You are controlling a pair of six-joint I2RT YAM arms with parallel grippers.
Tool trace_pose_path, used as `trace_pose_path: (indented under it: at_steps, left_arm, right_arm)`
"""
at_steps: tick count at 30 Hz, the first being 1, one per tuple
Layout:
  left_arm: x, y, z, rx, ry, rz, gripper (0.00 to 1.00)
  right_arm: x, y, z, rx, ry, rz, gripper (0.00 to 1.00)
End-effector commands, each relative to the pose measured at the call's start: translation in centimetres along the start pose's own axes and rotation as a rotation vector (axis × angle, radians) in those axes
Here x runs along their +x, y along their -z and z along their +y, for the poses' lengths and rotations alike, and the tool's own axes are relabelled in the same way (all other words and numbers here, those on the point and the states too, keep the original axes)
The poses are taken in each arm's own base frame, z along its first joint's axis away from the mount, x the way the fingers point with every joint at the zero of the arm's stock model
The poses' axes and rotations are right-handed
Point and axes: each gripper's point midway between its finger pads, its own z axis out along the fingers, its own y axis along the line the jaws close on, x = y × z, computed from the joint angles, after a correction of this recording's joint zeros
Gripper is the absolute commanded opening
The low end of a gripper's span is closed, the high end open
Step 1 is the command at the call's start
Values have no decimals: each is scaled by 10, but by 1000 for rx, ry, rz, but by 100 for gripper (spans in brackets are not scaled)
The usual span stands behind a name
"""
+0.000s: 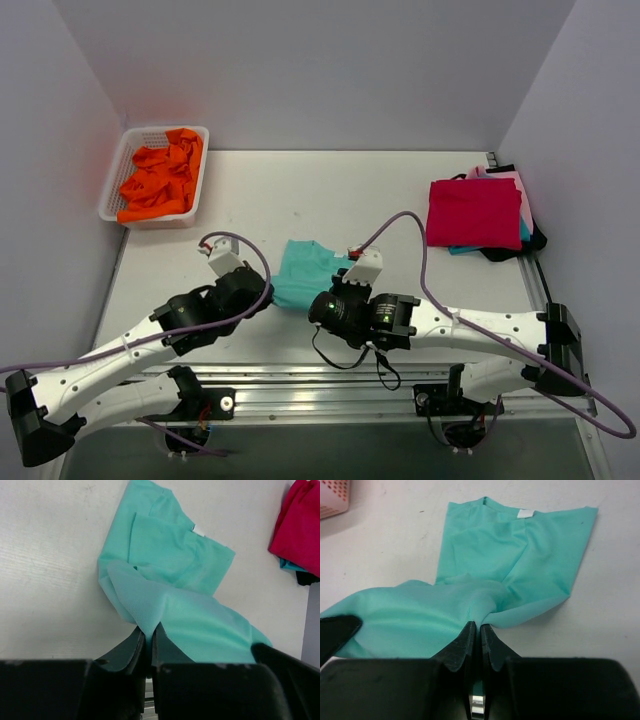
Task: Fold and stack the t-shirts
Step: Fold the long partially folded tshirt into a neat square
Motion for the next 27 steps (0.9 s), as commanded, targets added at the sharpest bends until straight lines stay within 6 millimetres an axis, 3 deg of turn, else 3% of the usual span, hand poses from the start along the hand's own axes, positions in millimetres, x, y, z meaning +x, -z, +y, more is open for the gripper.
trace_pose_path:
  at_steps: [1, 5, 7, 15, 22, 27]
  left_arm:
    - [-31, 3, -16, -24, -64, -70, 12]
    - [-31, -11, -50, 38, -119, -30, 16]
    - [-34, -13, -54, 45, -128, -28, 16]
    - [-15, -25, -73, 95, -186, 99, 16]
    - [19, -21, -49, 96, -170, 205, 13]
    - [38, -3, -33, 98, -147, 261, 12]
  right_arm:
    - [-19, -4, -32, 157, 97, -91, 0]
    - [-7, -1, -45, 154, 51, -56, 0]
    - [0, 0, -50, 153, 41, -46, 0]
    - [30, 16, -60, 102, -26, 34, 0]
    - [62, 32, -52, 49, -33, 95, 0]
    - [84, 39, -54, 47, -23, 131, 0]
